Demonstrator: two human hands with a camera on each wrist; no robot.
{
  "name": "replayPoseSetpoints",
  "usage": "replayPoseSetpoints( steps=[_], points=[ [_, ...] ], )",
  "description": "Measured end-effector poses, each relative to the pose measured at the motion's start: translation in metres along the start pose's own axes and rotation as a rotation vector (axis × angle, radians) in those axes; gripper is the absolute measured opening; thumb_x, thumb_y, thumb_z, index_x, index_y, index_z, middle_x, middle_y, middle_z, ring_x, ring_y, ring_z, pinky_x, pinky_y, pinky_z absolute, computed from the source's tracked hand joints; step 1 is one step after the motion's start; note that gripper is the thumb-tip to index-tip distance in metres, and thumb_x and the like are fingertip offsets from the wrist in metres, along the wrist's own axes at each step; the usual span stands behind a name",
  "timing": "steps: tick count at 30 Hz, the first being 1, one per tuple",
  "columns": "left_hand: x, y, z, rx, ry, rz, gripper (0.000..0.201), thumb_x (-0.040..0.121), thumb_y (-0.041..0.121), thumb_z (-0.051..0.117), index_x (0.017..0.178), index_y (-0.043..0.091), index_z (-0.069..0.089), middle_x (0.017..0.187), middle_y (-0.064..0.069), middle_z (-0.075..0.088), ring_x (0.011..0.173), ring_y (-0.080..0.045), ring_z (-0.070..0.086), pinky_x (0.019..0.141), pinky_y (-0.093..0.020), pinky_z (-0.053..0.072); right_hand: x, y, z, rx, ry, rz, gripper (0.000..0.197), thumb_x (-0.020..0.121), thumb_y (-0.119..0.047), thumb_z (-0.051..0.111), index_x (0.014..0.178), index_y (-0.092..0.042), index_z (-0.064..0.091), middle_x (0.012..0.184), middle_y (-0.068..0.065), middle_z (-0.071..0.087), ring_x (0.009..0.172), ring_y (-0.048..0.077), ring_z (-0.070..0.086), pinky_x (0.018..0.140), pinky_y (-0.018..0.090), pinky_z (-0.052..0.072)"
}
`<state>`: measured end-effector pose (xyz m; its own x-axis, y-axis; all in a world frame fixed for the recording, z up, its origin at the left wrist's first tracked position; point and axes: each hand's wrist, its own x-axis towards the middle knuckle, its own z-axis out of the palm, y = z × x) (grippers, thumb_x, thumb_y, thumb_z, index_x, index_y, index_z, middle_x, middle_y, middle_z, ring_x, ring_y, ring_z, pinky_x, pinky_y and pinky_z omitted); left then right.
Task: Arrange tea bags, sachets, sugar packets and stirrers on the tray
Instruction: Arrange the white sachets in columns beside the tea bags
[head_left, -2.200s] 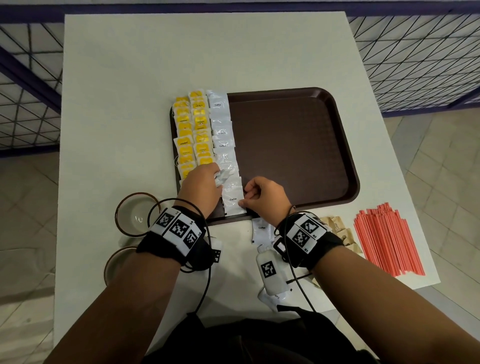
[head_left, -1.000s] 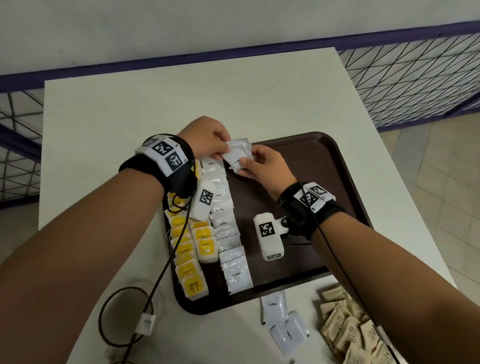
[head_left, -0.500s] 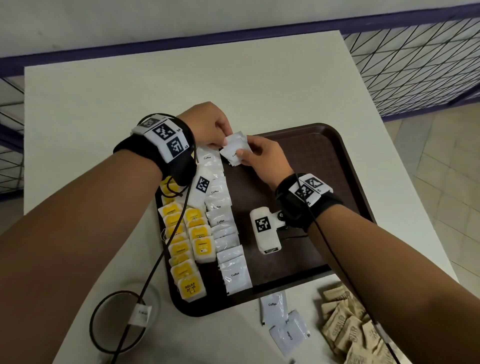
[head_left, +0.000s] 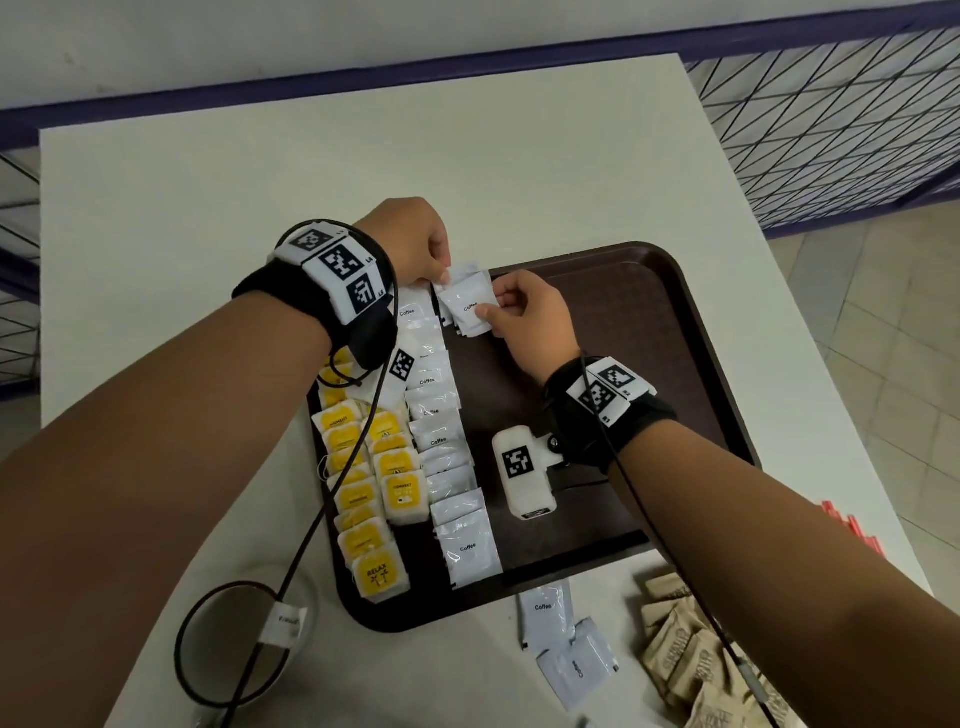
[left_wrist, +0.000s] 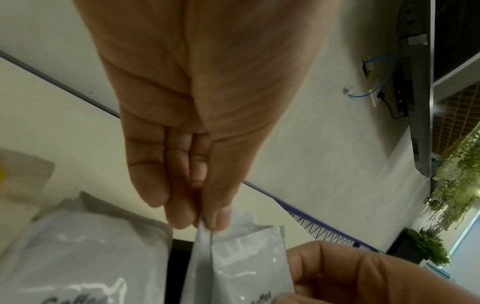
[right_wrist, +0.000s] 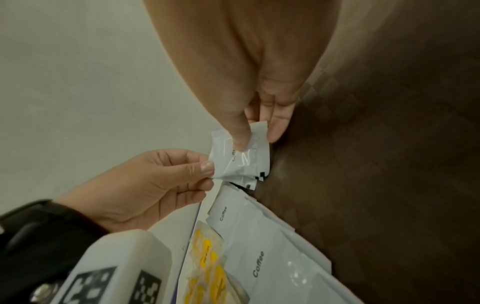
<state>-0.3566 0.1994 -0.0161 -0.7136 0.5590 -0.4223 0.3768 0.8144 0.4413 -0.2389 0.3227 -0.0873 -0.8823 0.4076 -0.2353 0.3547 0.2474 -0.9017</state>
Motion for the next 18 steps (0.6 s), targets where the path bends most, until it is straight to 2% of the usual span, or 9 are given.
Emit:
replayPoseSetpoints(
  steps=[2, 4, 7, 10, 14, 18],
  points=[
    [0.001, -0.001, 0.0, 0.004, 0.015, -0.01, 0.011, 0.083, 0.014, 0.068, 0.093, 0.009, 0.069, 0.079, 0.001, 0.062, 0.073, -0.014, 0.057, 0.058, -0.018, 0.037, 0.003, 0.001, -0.004, -0.009, -0.004, 0.019, 0.019, 0.078, -0.011, 0.071, 0.08, -0.024, 0.057, 0.075, -0.006, 0.057, 0.073, 0.016, 0.057, 0.078, 0.046, 0.056],
    [0.002, -0.001, 0.0, 0.044, 0.041, -0.013, 0.011, 0.084, 0.012, 0.065, 0.094, 0.011, 0.07, 0.084, 0.002, 0.062, 0.08, -0.014, 0.055, 0.069, -0.024, 0.04, 0.004, 0.0, -0.01, -0.01, -0.031, 0.038, 0.015, 0.08, -0.009, 0.069, 0.082, -0.019, 0.059, 0.072, -0.005, 0.056, 0.068, 0.015, 0.057, 0.075, 0.045, 0.057],
    [0.005, 0.0, 0.0, 0.113, 0.056, -0.043, 0.011, 0.084, 0.015, 0.064, 0.093, 0.018, 0.069, 0.091, 0.004, 0.063, 0.086, -0.015, 0.053, 0.077, -0.03, 0.042, 0.004, -0.002, -0.014, -0.001, -0.06, 0.057, 0.01, 0.082, -0.005, 0.066, 0.088, -0.009, 0.06, 0.07, 0.0, 0.055, 0.06, 0.015, 0.056, 0.071, 0.043, 0.058],
    [0.007, 0.002, 0.001, 0.178, 0.047, -0.061, 0.01, 0.084, 0.019, 0.064, 0.093, 0.023, 0.069, 0.094, 0.007, 0.063, 0.094, -0.018, 0.054, 0.087, -0.036, 0.038, 0.002, -0.002, -0.011, 0.006, -0.059, 0.056, 0.008, 0.082, 0.0, 0.064, 0.085, -0.007, 0.06, 0.067, 0.004, 0.055, 0.058, 0.016, 0.056, 0.071, 0.042, 0.059],
    [0.007, 0.004, 0.003, 0.235, 0.049, -0.073, 0.01, 0.084, 0.022, 0.065, 0.093, 0.025, 0.068, 0.099, 0.006, 0.066, 0.101, -0.02, 0.056, 0.093, -0.038, 0.033, 0.003, 0.0, -0.007, 0.002, -0.024, 0.069, 0.01, 0.082, 0.001, 0.062, 0.081, -0.009, 0.062, 0.065, 0.0, 0.054, 0.057, 0.012, 0.058, 0.07, 0.039, 0.059],
    [0.007, 0.004, 0.003, 0.269, 0.02, -0.086, 0.011, 0.084, 0.021, 0.065, 0.093, 0.025, 0.067, 0.103, 0.005, 0.066, 0.105, -0.022, 0.056, 0.096, -0.04, 0.031, 0.001, 0.0, -0.007, -0.02, -0.014, 0.051, 0.012, 0.082, 0.004, 0.058, 0.08, -0.008, 0.06, 0.064, -0.001, 0.054, 0.056, 0.013, 0.058, 0.061, 0.029, 0.059]
  ],
)
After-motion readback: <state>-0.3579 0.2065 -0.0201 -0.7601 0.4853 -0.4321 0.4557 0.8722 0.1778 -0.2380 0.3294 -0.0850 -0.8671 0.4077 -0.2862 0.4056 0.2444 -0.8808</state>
